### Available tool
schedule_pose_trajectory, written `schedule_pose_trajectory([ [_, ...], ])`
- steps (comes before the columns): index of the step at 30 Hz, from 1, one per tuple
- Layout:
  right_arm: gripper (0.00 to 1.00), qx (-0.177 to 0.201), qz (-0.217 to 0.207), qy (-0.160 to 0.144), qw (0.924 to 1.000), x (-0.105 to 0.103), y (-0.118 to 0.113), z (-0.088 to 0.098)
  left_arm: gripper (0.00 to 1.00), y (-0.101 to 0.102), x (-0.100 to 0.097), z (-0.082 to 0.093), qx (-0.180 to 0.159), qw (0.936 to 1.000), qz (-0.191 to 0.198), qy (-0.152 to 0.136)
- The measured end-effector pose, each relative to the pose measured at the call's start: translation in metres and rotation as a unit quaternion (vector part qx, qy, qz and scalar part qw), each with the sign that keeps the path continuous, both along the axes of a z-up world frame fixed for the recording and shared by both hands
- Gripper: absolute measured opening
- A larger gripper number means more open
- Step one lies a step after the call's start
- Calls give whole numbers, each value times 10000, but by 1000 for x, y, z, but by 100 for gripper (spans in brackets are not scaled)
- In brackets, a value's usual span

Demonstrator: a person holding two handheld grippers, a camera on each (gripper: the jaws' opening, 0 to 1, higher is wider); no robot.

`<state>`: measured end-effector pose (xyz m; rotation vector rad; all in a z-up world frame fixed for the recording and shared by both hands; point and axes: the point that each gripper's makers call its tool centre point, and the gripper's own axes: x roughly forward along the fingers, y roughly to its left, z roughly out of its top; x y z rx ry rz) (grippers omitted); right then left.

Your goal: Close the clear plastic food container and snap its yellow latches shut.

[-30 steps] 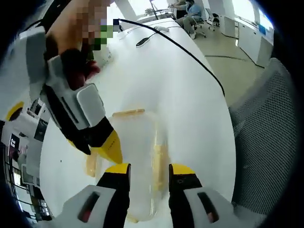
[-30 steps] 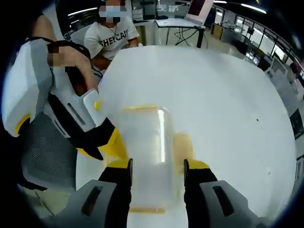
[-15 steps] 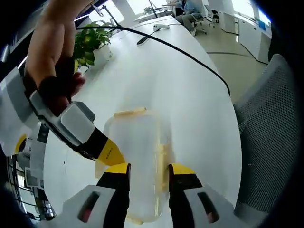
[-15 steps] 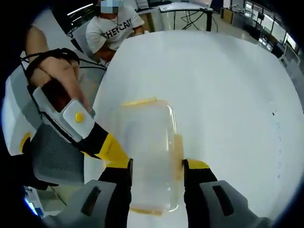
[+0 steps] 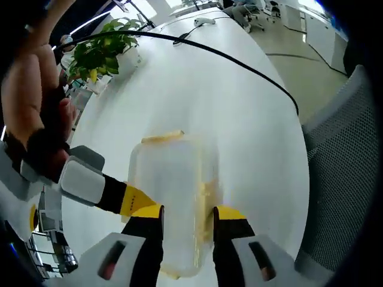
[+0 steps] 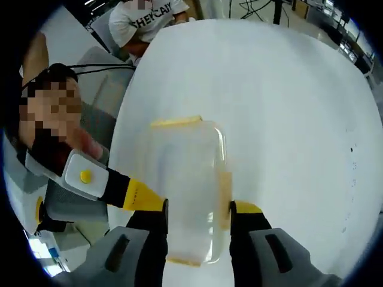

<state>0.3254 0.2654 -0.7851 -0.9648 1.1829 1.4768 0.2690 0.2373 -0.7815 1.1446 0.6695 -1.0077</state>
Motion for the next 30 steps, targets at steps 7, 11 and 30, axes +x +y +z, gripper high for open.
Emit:
schedule_pose_trajectory([
  [7, 35, -236, 186, 88, 9995, 0, 1, -2, 25, 1, 0, -1, 251, 9996, 138, 61],
  [11, 34, -314, 261, 218, 9989, 2, 5, -7, 25, 1, 0, -2, 261, 9996, 94, 77],
  [30, 36, -284, -135, 273, 9991, -6, -1, -2, 23, 4, -5, 0, 95, 9996, -200, 147],
])
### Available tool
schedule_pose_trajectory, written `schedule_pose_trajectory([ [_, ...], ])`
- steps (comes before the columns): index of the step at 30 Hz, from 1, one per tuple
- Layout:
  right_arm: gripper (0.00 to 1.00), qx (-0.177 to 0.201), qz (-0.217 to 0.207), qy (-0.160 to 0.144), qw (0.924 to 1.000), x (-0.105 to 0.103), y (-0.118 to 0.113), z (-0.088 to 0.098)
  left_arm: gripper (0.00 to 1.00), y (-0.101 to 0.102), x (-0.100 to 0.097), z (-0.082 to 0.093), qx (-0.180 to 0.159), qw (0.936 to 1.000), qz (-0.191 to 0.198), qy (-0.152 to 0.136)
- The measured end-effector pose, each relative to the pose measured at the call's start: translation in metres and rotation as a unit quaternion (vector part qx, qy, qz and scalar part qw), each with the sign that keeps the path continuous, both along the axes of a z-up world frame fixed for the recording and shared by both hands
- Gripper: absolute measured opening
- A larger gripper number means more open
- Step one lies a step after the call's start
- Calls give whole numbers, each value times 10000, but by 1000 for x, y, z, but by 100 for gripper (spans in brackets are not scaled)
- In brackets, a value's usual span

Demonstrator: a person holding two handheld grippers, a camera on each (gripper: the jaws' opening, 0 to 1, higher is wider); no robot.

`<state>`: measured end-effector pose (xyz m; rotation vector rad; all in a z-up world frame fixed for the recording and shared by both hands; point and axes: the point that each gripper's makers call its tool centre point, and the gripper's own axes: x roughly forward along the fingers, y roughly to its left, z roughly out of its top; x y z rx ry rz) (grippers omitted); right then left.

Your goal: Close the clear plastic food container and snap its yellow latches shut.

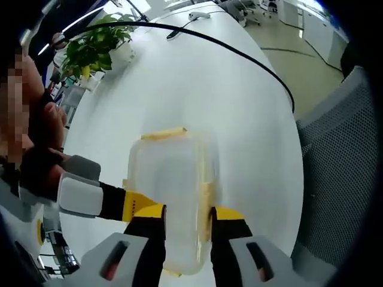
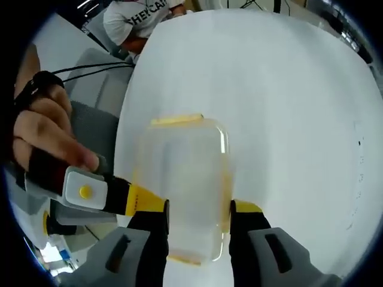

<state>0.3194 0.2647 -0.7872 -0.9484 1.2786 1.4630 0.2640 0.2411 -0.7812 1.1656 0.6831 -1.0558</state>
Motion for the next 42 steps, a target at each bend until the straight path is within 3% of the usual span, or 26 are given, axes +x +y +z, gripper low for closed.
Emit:
schedule_pose_trajectory([
  [12, 37, 256, -20, -44, 9997, 1, 0, 1, 23, 0, 1, 0, -8, 10000, -65, -22],
  [19, 38, 403, 179, -300, 9986, -2, 1, 5, 24, 0, 1, 2, 44, 9999, -133, 85],
  [24, 38, 480, 199, -437, 9977, -1, 1, 7, 36, -1, -8, 1, -52, 9988, -119, 463],
  [30, 39, 986, 8, -712, 9926, 2, 1, 9, 48, -5, -19, 0, -234, 9970, -12, 735],
  [34, 52, 1528, -276, -981, 9830, 8, 7, 11, 59, -7, -35, 0, -306, 9942, -91, 1022],
  [36, 57, 1644, -432, -1057, 9798, 13, 5, 11, 73, -6, -48, -4, -235, 9919, -229, 1227],
  [38, 68, 1861, -592, -1213, 9732, 19, 7, 13, 82, -4, -56, -5, -158, 9912, -308, 1278],
  [40, 79, 1981, -737, -1140, 9707, 18, 8, 16, 83, -1, -62, -4, -135, 9902, -388, 1333],
  [42, 82, 2037, -749, -1148, 9694, 18, 7, 18, 86, 2, -66, -3, -134, 9897, -371, 1376],
])
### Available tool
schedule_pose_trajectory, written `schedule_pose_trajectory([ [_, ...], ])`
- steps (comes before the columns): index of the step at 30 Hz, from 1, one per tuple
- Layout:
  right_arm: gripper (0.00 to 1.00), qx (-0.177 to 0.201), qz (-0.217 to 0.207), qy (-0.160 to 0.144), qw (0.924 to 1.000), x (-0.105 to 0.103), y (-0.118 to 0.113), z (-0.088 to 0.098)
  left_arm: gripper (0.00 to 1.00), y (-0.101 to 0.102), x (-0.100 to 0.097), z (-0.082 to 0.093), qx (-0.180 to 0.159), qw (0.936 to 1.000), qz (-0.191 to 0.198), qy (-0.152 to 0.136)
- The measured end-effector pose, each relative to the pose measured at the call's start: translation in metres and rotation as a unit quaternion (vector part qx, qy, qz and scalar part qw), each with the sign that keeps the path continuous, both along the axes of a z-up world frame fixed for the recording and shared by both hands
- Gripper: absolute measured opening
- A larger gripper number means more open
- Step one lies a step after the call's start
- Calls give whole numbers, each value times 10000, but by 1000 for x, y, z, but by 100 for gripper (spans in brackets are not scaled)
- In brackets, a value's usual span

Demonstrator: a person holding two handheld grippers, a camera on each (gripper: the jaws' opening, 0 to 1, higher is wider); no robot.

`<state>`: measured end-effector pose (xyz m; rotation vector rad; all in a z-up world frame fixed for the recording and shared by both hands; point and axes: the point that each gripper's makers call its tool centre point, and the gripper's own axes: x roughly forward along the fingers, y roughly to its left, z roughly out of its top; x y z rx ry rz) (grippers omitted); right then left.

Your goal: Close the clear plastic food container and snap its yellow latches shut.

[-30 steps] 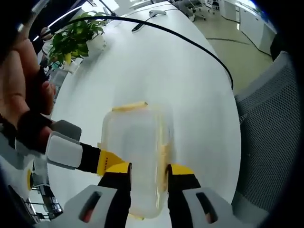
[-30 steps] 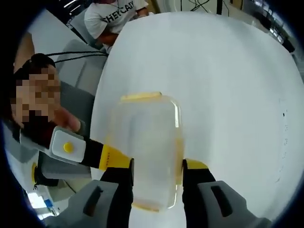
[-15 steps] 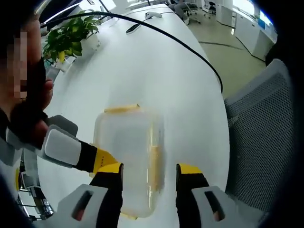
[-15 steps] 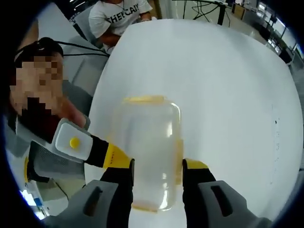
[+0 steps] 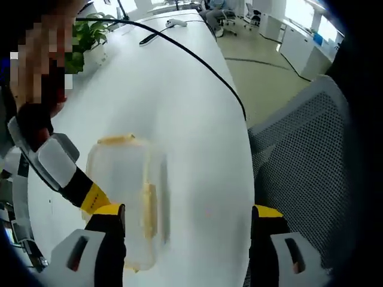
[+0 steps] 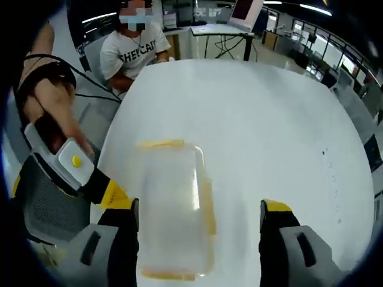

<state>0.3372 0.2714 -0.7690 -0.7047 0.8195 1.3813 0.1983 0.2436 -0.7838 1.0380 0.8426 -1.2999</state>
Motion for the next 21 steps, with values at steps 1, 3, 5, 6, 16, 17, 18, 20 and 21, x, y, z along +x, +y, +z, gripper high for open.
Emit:
schedule_pose_trajectory([
  [1, 80, 21, -3, -47, 10000, 1, -2, 1, 86, 2, -1, 1, 0, 10000, 9, 24],
  [3, 79, 14, -13, -29, 10000, 0, -5, 1, 88, 7, -1, 0, 70, 9999, 60, 48],
  [5, 83, 27, -63, -22, 10000, 0, -10, 0, 90, 13, -4, -1, 135, 9997, 43, 178],
  [6, 84, 24, -90, -13, 10000, 1, -12, 0, 90, 15, -4, -1, 148, 9997, 69, 198],
  [16, 96, -99, 119, 24, 9999, -20, -28, 4, 98, 22, 16, 9, -74, 9988, 441, 210],
  [17, 97, -148, 166, -9, 9998, -22, -29, 3, 98, 24, 18, 8, -61, 9987, 458, 213],
  [18, 97, -209, 223, 5, 9995, -26, -31, 0, 98, 24, 20, 8, -62, 9987, 467, 218],
  [20, 100, -389, 179, -71, 9991, -26, -36, -4, 99, 26, 26, 7, -52, 9986, 495, 194],
  [21, 100, -479, 239, -123, 9985, -27, -38, -6, 99, 27, 27, 6, -16, 9987, 469, 203],
])
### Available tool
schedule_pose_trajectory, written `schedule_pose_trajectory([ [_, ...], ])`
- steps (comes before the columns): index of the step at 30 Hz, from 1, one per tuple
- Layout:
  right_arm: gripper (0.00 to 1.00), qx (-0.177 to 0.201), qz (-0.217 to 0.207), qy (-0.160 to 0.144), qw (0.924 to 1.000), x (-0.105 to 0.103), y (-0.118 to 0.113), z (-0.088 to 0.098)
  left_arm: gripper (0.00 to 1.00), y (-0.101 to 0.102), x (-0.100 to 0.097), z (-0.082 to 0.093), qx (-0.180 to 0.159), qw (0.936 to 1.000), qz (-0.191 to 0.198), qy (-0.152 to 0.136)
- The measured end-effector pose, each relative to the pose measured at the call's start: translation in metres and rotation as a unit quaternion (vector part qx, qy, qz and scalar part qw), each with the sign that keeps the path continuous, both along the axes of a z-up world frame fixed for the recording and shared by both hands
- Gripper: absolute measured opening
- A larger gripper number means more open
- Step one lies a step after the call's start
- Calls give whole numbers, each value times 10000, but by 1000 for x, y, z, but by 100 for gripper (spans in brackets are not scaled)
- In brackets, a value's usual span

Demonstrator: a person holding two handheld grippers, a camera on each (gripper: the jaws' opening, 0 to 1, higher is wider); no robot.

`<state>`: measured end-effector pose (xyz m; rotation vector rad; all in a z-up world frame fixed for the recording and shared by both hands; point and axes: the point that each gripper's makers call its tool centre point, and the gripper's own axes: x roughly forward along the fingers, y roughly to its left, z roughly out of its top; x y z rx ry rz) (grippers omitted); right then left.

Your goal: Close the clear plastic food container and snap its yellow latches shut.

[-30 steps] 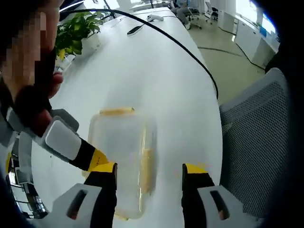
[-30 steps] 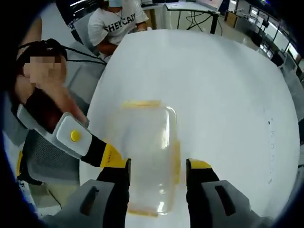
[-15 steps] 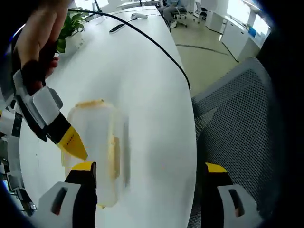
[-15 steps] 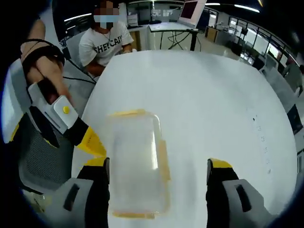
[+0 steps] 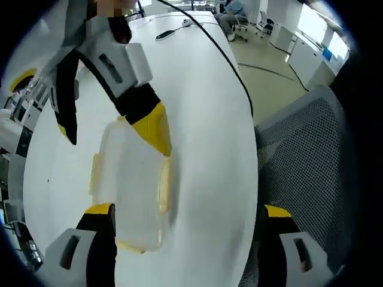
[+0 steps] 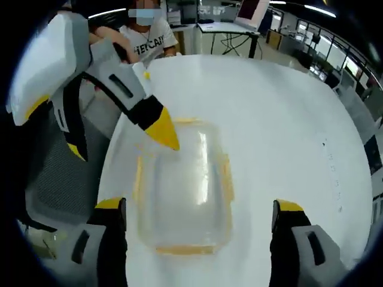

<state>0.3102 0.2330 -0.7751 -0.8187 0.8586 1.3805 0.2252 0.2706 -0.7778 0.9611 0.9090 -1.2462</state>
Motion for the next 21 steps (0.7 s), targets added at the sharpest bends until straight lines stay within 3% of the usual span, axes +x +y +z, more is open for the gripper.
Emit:
schedule_pose_trajectory([
  [3, 100, -124, 114, -196, 9997, -1, -3, -3, 99, 7, 10, -4, 168, 9998, -32, -71],
  [11, 97, -455, 273, -312, 9981, -13, -11, -14, 99, 19, 38, -10, 339, 9993, 85, -152],
  [21, 84, -822, 318, -481, 9949, -15, -23, -22, 97, 25, 60, -27, 653, 9977, -6, -161],
])
